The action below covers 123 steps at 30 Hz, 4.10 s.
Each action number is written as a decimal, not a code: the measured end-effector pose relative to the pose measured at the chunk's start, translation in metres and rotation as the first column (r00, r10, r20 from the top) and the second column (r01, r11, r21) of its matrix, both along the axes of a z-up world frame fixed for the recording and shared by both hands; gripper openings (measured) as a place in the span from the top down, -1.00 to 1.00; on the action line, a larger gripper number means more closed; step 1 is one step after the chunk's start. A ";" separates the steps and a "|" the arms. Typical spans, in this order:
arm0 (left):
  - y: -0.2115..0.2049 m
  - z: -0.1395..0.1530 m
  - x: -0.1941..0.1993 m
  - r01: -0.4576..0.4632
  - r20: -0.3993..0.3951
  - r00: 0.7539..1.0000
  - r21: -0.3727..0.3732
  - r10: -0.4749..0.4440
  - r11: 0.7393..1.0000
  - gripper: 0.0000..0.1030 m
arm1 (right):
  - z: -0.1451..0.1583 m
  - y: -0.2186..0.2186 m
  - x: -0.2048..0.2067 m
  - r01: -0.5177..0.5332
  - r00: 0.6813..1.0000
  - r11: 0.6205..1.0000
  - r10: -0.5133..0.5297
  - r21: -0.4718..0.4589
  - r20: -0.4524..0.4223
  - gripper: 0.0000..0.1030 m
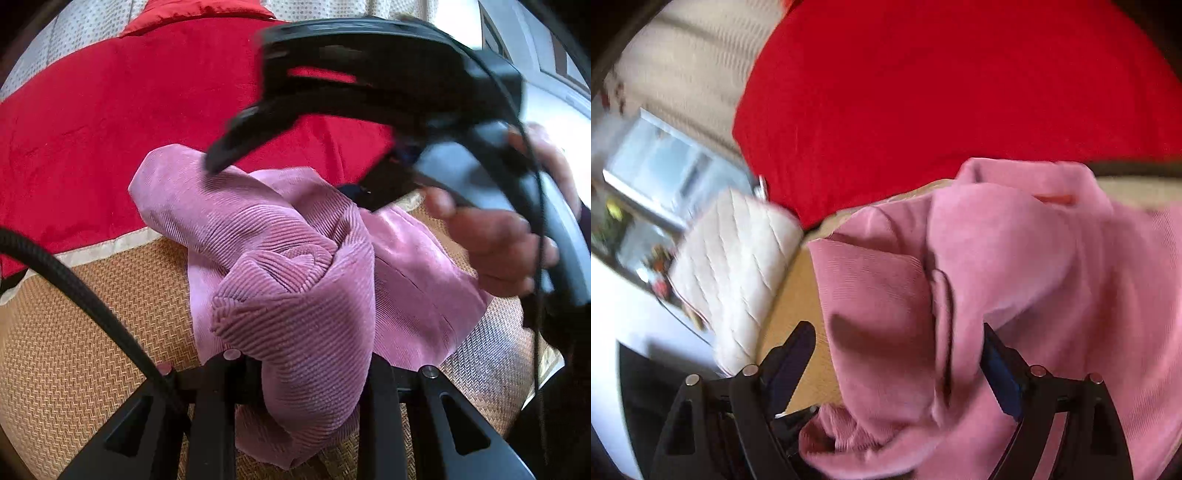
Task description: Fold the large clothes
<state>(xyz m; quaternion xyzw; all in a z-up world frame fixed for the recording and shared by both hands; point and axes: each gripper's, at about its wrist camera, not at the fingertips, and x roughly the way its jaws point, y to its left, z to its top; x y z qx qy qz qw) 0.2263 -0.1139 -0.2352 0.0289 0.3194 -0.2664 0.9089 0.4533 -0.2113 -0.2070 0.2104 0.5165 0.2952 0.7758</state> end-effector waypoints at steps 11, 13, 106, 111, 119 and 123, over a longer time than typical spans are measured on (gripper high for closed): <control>0.004 0.033 -0.012 0.053 0.028 0.998 -0.078 -0.051 0.996 0.55 | 0.013 0.005 -0.005 0.072 0.993 0.980 -0.053 -0.188 0.107 0.64; -0.009 0.051 -0.012 0.096 0.043 0.995 -0.097 -0.093 0.991 0.55 | 0.028 -0.018 -0.015 0.124 0.983 0.983 -0.103 -0.134 0.150 0.67; -0.055 0.031 0.021 -0.030 -0.079 0.996 0.167 0.043 0.985 -0.76 | -0.033 -0.182 -0.187 0.373 0.913 0.838 -0.408 -0.397 -0.002 -0.36; -0.046 0.039 0.026 -0.032 -0.112 0.993 0.128 0.047 0.991 -0.75 | -0.034 -0.203 -0.197 0.410 0.901 0.869 -0.433 -0.279 -0.027 -0.39; -0.015 0.067 0.036 -0.146 -0.007 0.989 0.105 0.148 0.984 -0.75 | 0.031 -0.213 -0.225 0.500 0.862 0.842 -0.460 -0.202 0.214 -0.33; -0.023 0.052 0.040 -0.084 -0.071 0.993 0.143 0.094 0.986 -0.75 | 0.028 -0.197 -0.210 0.456 0.883 0.865 -0.410 -0.209 0.229 0.20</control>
